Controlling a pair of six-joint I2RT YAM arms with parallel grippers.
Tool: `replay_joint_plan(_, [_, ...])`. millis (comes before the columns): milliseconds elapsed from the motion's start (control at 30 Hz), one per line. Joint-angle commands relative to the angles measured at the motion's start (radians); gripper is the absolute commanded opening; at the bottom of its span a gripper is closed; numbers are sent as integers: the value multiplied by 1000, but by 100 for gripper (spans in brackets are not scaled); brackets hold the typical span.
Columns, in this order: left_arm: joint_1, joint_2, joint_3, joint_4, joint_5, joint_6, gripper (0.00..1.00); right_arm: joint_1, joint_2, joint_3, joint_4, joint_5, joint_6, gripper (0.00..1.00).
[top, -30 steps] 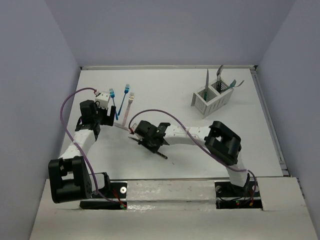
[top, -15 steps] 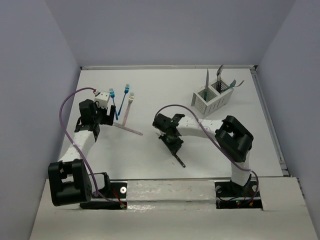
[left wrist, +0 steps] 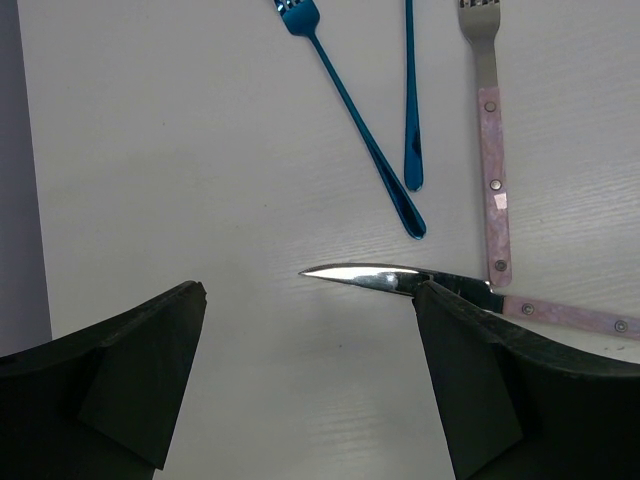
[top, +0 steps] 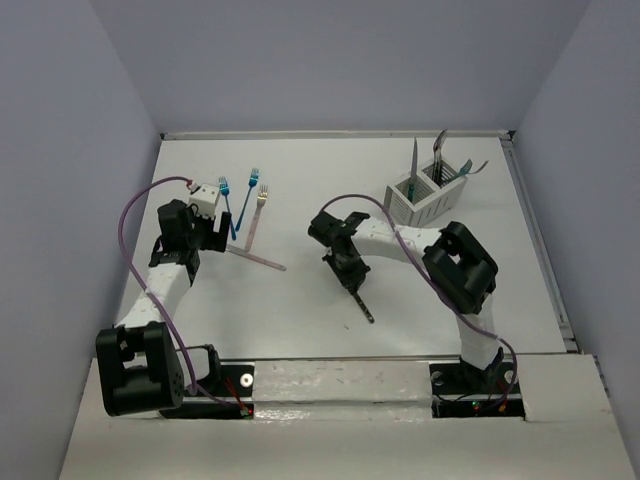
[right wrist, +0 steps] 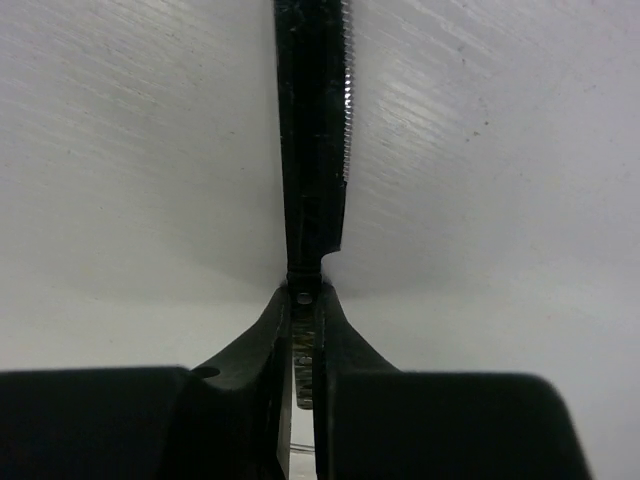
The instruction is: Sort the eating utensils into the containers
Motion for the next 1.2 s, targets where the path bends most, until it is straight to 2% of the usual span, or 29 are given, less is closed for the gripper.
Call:
replay_joint_plan(0, [6,-33,-13,42,9,12,99,-14,75,-53,111,41,-7,0])
replay_joint_plan(67, [7,-30,-13,42,10,12,99,-14,49,-40,130,66,-14,0])
replay_joint_plan(167, [7,-22,-10,44,13,10,99,-14,-75,2,234,147,-86,0])
replay_joint_plan(267, [7,-19,-10,40,9,10,99,-14,-295,-56,531,245,-230,0])
replay_joint_plan(300, [7,-19,-8,40,7,10,99,-14,-347,-82,626,245,-231,0])
replay_joint_plan(333, [7,-20,-10,40,7,10,99,-14,-431,-105,804,289,-293,0])
replay_joint_plan(367, [7,-20,-8,40,7,10,99,-14,-462,-125,878,329,-342,0])
replay_joint_plan(433, [7,-23,-10,40,7,9,99,-28,-497,-144,1073,439,-437,0])
replay_joint_plan(500, [7,-20,-10,40,10,9,99,-83,-522,-156,1177,497,-502,0])
replay_joint_plan(600, [7,-17,-8,40,12,10,99,-184,-531,-271,1500,590,-580,0])
replay_joint_plan(700, [7,-14,-10,42,15,10,99,-260,-505,-331,1691,682,-631,0])
replay_joint_plan(967, [7,-8,-10,42,13,12,99,-332,-429,-469,1831,725,-637,0])
replay_joint_plan(1167, [7,-10,-8,39,12,10,99,-353,-398,-560,1800,721,-539,0])
